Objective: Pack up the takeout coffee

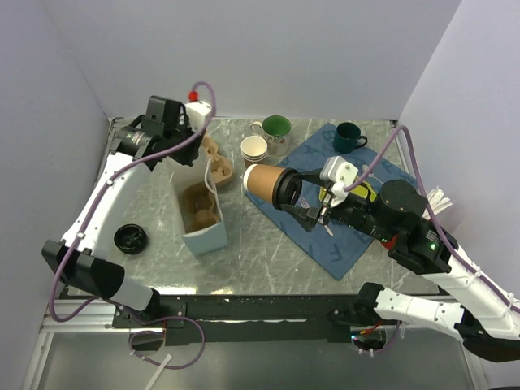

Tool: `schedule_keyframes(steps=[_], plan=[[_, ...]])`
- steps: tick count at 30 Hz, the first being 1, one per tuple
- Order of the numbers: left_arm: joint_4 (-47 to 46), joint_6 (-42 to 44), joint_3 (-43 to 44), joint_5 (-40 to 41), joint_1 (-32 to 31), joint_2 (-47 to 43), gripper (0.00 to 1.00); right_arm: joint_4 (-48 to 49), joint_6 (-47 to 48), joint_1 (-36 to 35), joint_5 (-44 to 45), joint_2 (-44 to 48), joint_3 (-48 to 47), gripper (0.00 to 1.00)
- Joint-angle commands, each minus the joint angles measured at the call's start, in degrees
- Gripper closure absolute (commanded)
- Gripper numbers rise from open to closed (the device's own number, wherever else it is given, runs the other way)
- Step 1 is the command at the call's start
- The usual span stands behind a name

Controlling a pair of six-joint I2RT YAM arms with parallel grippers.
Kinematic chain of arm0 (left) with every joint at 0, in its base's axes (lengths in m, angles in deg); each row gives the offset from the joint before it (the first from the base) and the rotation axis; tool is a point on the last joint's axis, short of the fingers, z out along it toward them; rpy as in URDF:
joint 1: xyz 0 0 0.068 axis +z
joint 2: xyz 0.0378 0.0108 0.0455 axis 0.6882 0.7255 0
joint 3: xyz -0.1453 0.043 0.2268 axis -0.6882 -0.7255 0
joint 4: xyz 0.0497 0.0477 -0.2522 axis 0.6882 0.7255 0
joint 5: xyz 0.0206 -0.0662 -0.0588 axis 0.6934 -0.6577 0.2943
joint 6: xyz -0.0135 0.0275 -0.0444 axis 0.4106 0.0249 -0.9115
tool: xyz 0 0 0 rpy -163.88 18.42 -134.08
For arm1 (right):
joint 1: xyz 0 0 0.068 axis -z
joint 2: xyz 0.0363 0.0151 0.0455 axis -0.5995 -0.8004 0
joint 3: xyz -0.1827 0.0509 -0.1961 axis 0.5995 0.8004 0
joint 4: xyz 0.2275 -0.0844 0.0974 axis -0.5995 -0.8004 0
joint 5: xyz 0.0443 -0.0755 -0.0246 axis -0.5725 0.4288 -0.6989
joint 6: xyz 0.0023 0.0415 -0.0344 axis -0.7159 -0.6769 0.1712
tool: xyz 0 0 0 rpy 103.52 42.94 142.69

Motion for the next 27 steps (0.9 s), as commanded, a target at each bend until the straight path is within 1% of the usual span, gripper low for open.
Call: schedule_keyframes(steps=[1, 2, 3, 4, 6, 7, 8, 9, 10, 11, 12, 14, 16, 17, 18, 20, 22, 23, 24, 27], plan=[[5.9, -25.2, 5.1, 3.2, -0.2, -4.6, 0.99, 1.1, -0.8, 0.5, -0.9, -2.1, -4.6, 0.54], [8.4, -28.1, 5.9, 3.9, -0.2, -4.6, 0.99, 0.7, -0.9, 0.4, -1.1, -2.3, -5.2, 0.54], [9.9, -34.8, 5.6, 5.2, -0.2, -4.9, 0.99, 0.1, -0.6, 0.4, -1.1, -2.7, -6.0, 0.54], [10.9, -38.8, 4.6, 6.0, -0.2, -6.3, 0.99, -0.3, -0.5, 0.4, -1.0, -3.2, -6.4, 0.54], [12.0, -46.4, -0.2, 2.7, -0.2, -8.3, 0.96, -2.4, -0.4, 0.4, 0.2, -4.1, -8.2, 0.54], [11.3, -48.5, -2.1, 1.3, -0.2, -10.7, 0.98, -2.9, -0.4, 0.4, 0.2, -4.8, -8.8, 0.54], [10.8, -50.7, -5.2, 2.6, -0.2, -12.0, 0.99, -3.6, -0.4, 0.4, 0.3, -5.1, -9.3, 0.54], [10.3, -55.1, -6.3, 3.0, -0.2, -13.1, 0.99, -4.0, -0.2, 0.4, 0.0, -5.3, -10.3, 0.54], [9.3, -56.0, -9.0, 2.6, -0.2, -15.5, 0.99, -5.2, 0.0, 0.5, -0.3, -5.9, -10.9, 0.54], [9.4, -58.4, -9.8, 3.7, -0.2, -16.3, 0.99, -5.9, 0.0, 0.3, -0.7, -6.3, -11.6, 0.54], [9.9, -60.1, -10.1, 6.5, -0.3, -16.8, 0.99, -6.6, 0.2, 0.4, -0.9, -6.6, -13.1, 0.54], [9.0, -60.3, -11.9, 6.5, -0.2, -18.1, 0.99, -8.7, -0.1, 0.4, -1.3, -7.4, -14.4, 0.54], [7.7, -60.3, -13.4, 5.7, -0.2, -19.4, 0.94, -9.6, -0.5, 0.4, -3.0, -8.0, -15.6, 0.54], [7.2, -59.2, -13.9, 5.0, -0.2, -19.7, 0.84, -9.7, -1.1, 0.4, -3.6, -8.0, -15.7, 0.54], [6.7, -58.9, -14.2, 5.0, -0.2, -20.0, 0.79, -9.6, -1.2, 0.4, -3.9, -8.1, -15.6, 0.54], [6.5, -57.1, -14.8, 4.4, -0.3, -20.8, 0.7, -10.0, -1.5, 0.4, -4.1, -8.4, -15.3, 0.54], [5.9, -55.1, -14.9, 3.4, -0.2, -21.0, 0.64, -10.2, -1.4, 0.4, -3.5, -8.9, -15.3, 0.55], [6.0, -54.3, -14.9, 3.8, -0.2, -21.1, 0.55, -10.5, -0.9, 0.4, -3.3, -9.2, -15.3, 0.55], [6.4, -54.1, -14.9, 3.9, -0.2, -21.1, 0.52, -11.0, -0.5, 0.3, -3.3, -9.5, -15.6, 0.55], [7.6, -51.7, -14.9, 4.2, -0.2, -20.7, 0.49, -13.4, 1.0, 0.2, -4.0, -11.1, -17.4, 0.55]])
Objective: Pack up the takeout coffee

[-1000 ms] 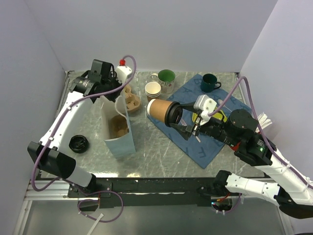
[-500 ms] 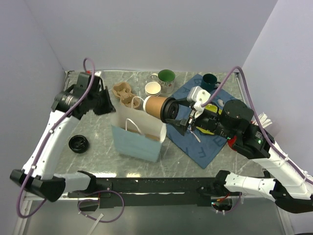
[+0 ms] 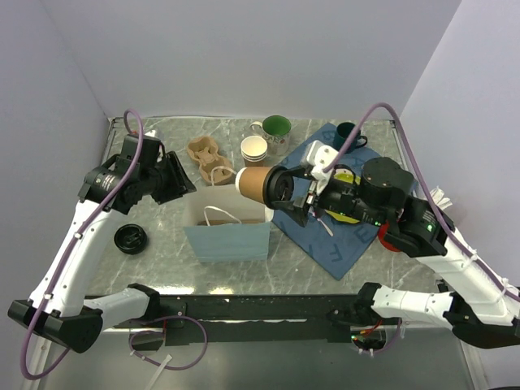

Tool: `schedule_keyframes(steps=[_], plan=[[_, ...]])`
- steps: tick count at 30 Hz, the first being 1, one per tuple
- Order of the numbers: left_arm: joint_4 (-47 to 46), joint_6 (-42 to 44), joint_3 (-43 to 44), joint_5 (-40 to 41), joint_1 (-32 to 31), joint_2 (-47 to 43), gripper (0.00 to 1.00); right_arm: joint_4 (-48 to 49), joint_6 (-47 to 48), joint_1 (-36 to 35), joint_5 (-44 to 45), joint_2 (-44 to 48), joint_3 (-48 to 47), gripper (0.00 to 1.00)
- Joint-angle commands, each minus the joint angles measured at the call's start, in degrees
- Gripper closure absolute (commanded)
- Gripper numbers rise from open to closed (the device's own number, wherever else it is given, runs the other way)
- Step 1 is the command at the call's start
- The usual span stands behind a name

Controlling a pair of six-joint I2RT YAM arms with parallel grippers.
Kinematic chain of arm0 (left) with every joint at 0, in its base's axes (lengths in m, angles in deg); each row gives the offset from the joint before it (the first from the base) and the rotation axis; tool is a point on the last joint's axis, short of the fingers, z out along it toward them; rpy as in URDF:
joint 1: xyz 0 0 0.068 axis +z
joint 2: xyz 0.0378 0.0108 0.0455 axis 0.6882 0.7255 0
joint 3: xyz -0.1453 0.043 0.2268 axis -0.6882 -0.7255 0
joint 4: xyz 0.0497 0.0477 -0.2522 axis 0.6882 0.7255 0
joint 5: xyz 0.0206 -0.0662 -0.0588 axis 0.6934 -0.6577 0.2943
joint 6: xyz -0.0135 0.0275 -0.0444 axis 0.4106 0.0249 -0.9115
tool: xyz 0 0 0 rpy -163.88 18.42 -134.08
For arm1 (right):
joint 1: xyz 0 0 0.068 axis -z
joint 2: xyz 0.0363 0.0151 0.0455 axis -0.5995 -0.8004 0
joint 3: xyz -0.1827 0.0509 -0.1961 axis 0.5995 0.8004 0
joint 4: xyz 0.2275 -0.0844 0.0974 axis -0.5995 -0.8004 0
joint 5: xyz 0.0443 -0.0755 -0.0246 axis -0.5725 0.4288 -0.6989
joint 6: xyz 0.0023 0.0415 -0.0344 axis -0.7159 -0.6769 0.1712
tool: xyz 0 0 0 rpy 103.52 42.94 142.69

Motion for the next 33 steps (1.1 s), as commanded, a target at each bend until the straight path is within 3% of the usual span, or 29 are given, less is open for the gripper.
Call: schedule_keyframes(steps=[1, 7, 13, 18, 22, 25, 33], plan=[[-0.3, 3.0, -0.6, -0.3, -0.1, -1.1, 0.48, -2.6, 2.0, 0.1, -1.6, -2.4, -4.3, 0.55], [1.5, 5.2, -2.2, 2.0, -0.1, -1.9, 0.48, -8.7, 4.9, -0.4, -3.1, -7.4, -9.2, 0.55], [-2.7, 8.7, -2.8, 0.9, -0.1, -2.2, 0.53, -10.5, 6.9, -0.8, -3.1, -12.6, -12.2, 0.55], [-8.1, 11.4, -4.2, -3.8, -0.1, -2.1, 0.69, -15.2, 10.0, -2.2, -0.5, -18.9, -17.4, 0.55], [-11.7, 12.5, -5.6, -7.8, -0.1, -2.3, 0.93, -15.7, 11.9, -3.4, 2.2, -20.6, -18.0, 0.56], [-17.1, 11.7, -8.3, -11.4, -0.1, -4.3, 0.99, -16.8, 13.2, -5.3, 3.8, -21.7, -17.1, 0.56], [-30.1, 11.5, -20.1, -16.6, -0.1, -15.2, 0.99, -16.6, 11.6, -8.9, 16.2, -25.1, -13.7, 0.58]])
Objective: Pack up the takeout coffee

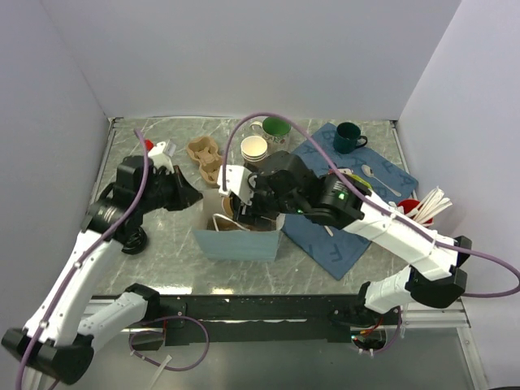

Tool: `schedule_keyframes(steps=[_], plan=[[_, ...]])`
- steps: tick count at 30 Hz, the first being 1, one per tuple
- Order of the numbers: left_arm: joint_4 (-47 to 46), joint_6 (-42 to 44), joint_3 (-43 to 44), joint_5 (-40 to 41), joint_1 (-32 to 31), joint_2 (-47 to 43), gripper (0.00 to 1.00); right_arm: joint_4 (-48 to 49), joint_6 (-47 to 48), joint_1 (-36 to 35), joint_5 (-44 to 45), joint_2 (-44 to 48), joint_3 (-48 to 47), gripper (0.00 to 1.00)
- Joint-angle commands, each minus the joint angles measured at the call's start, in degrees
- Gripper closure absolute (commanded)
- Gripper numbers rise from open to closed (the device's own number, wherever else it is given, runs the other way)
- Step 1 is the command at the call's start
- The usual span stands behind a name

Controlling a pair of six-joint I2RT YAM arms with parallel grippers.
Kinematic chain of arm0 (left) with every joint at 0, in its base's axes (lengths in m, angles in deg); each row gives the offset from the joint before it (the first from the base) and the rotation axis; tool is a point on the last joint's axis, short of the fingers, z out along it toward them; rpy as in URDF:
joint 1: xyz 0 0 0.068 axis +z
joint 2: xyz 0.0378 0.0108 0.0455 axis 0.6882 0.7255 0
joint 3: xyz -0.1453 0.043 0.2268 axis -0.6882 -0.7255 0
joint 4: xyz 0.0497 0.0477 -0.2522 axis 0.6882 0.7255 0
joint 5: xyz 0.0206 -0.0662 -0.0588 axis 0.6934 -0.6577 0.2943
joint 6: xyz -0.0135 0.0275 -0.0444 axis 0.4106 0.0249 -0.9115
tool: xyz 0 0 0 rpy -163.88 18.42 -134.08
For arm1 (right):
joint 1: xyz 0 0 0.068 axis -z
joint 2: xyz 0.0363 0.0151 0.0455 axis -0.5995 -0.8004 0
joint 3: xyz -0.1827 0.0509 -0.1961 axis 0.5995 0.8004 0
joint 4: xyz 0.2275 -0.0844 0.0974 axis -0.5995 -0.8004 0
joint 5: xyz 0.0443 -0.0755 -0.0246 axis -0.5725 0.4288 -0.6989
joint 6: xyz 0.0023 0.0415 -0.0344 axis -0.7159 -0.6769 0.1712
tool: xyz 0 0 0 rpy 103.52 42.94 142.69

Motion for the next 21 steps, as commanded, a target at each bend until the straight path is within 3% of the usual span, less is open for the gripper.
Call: schedule_keyframes(steps=[1, 8, 11, 12, 15, 21], plan=[[-9.3, 2.4, -3.3, -4.2, -0.1, -5.7, 0.99, 0.9, -0.7, -1.4, 8.3, -1.3, 1.0, 0.58], [-5.2, 6.1, -1.9, -2.4, -0.2, -6.1, 0.99, 2.0, 0.0, -3.9, 9.4, -0.7, 6.6, 0.58], [-4.3, 4.8, -2.4, -2.9, -0.1, -6.9, 0.86, 2.6, -0.4, -6.0, 9.8, -0.2, 8.3, 0.58], [-2.9, 3.4, -2.2, -2.1, -0.1, -6.9, 0.67, 2.5, -0.9, -6.6, 10.4, -0.2, 8.6, 0.58], [0.8, 2.4, 0.2, -2.0, -0.1, -7.6, 0.47, 2.9, -3.1, -9.2, 12.7, -0.5, 9.6, 0.59], [12.8, -1.6, 1.5, -4.0, -0.1, -12.1, 0.42, 4.9, -7.2, -14.2, 20.0, 0.0, 13.4, 0.59]])
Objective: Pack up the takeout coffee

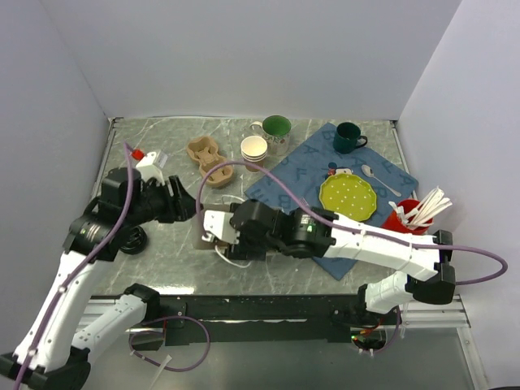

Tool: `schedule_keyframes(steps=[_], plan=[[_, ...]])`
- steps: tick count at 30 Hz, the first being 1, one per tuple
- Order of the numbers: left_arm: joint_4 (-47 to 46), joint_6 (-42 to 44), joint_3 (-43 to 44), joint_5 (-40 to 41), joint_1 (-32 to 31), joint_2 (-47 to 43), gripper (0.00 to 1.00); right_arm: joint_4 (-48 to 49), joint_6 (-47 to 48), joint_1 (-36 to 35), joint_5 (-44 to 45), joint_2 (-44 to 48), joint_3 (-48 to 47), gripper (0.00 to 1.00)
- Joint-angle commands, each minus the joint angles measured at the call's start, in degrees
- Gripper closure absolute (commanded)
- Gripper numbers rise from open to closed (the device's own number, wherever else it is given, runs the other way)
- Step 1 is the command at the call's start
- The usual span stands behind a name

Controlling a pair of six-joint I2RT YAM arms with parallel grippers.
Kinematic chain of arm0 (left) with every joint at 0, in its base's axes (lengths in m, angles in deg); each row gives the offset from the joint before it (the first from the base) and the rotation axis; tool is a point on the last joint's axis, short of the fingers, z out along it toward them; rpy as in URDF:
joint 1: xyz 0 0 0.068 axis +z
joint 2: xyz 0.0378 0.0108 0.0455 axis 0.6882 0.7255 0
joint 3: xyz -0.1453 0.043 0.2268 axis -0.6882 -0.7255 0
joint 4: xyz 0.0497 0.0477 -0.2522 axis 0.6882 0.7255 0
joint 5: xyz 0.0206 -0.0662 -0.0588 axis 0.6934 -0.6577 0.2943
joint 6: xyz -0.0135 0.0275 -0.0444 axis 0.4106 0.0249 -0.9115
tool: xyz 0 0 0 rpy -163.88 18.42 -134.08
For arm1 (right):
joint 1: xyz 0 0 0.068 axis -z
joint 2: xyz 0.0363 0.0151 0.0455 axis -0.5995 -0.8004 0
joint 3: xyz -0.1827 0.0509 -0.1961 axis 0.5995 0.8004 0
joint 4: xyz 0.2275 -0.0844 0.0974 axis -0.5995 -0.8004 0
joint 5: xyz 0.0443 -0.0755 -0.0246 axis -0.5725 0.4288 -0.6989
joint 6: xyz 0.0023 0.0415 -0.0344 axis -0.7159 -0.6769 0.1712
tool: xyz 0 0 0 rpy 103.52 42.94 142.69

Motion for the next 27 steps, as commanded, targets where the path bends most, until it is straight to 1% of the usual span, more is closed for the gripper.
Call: schedule_keyframes(steps=[1, 2, 6, 7, 12, 17, 20, 21, 23, 24, 26, 27], plan=[[9.4, -3.7, 2.1, -3.6, -0.1, -5.0, 0.42, 2.7, -4.4, -2.8, 6.5, 1.6, 1.9, 0.59], [11.7, -4.0, 1.6, -3.7, -0.1, -6.5, 0.42, 2.6, -4.8, -3.1, 7.0, 1.4, 2.1, 0.59], [13.0, -3.9, 0.1, -3.8, -0.1, -9.6, 0.43, 3.4, -6.8, -4.0, 9.1, 2.0, 3.7, 0.59], [12.5, -3.9, -0.2, -4.0, -0.1, -9.9, 0.44, 3.8, -6.9, -4.2, 8.9, 2.2, 4.3, 0.59], [7.8, -4.5, -4.1, -10.8, -0.1, -10.6, 0.47, 5.7, -7.5, -4.7, 9.0, 2.4, 6.2, 0.59], [6.7, -3.4, -4.7, -8.4, -0.1, -11.0, 0.51, 7.2, -8.8, -5.1, 9.4, 2.9, 7.6, 0.59], [5.8, -2.3, -4.9, -9.3, -0.1, -9.9, 0.67, 8.4, -9.6, -5.5, 9.4, 4.3, 9.5, 0.59], [5.3, -1.9, -5.0, -9.8, -0.1, -9.8, 0.78, 9.2, -9.4, -5.6, 9.4, 4.5, 9.9, 0.59], [3.4, -1.6, -6.1, -11.2, -0.1, -10.3, 0.86, 9.8, -9.0, -5.5, 9.7, 4.8, 10.3, 0.59], [2.5, -1.5, -6.5, -11.8, -0.1, -10.7, 0.93, 10.5, -8.2, -5.5, 10.0, 4.7, 10.4, 0.59], [-0.4, -1.7, -7.6, -12.4, -0.1, -12.6, 0.98, 11.2, -7.0, -5.6, 10.5, 4.2, 10.4, 0.59], [-1.7, -1.9, -8.2, -12.7, -0.1, -13.5, 0.99, 11.7, -5.6, -5.5, 11.2, 3.9, 10.4, 0.59]])
